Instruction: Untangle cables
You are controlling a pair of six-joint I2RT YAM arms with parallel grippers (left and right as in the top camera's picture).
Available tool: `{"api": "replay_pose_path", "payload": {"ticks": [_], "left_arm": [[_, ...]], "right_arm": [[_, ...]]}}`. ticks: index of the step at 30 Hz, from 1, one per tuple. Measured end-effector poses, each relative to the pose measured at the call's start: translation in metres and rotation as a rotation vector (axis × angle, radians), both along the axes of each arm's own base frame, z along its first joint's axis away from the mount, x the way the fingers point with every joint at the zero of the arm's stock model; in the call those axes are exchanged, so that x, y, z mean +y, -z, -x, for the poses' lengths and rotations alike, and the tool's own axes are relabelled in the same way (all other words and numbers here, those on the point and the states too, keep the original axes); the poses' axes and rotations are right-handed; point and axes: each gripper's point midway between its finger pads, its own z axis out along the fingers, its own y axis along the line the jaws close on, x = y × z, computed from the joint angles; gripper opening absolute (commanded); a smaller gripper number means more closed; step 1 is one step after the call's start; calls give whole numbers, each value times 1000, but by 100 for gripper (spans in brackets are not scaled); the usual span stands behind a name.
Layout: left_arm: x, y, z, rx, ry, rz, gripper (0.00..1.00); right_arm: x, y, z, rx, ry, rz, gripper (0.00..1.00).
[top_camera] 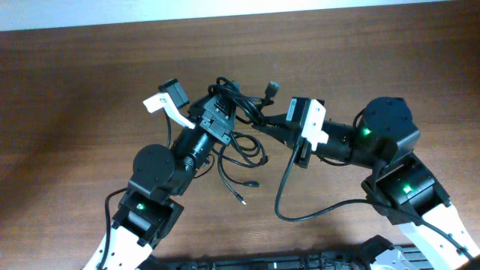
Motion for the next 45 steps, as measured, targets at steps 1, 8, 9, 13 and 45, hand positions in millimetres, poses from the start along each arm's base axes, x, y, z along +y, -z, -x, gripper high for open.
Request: {"api": "replay_pose_path", "payload": {"ticks": [1, 8, 9, 13, 45], "left_arm": [[-1, -6, 2, -24, 7, 15, 0], [-14, -18, 14, -82, 111, 30, 0], [-16, -18, 15, -83, 131, 25, 0], [-18, -13, 15, -88, 141, -13, 0], [32, -36, -13, -147, -140, 63, 0]], "right_arm": [[1, -3, 4, -18, -23, -1, 11], [6, -4, 20, -24, -117, -3, 14], [7, -4, 21, -22, -114, -1, 14], [6, -3, 18, -19, -82, 5, 39], [19, -43, 17, 263, -139, -247, 99]]}}
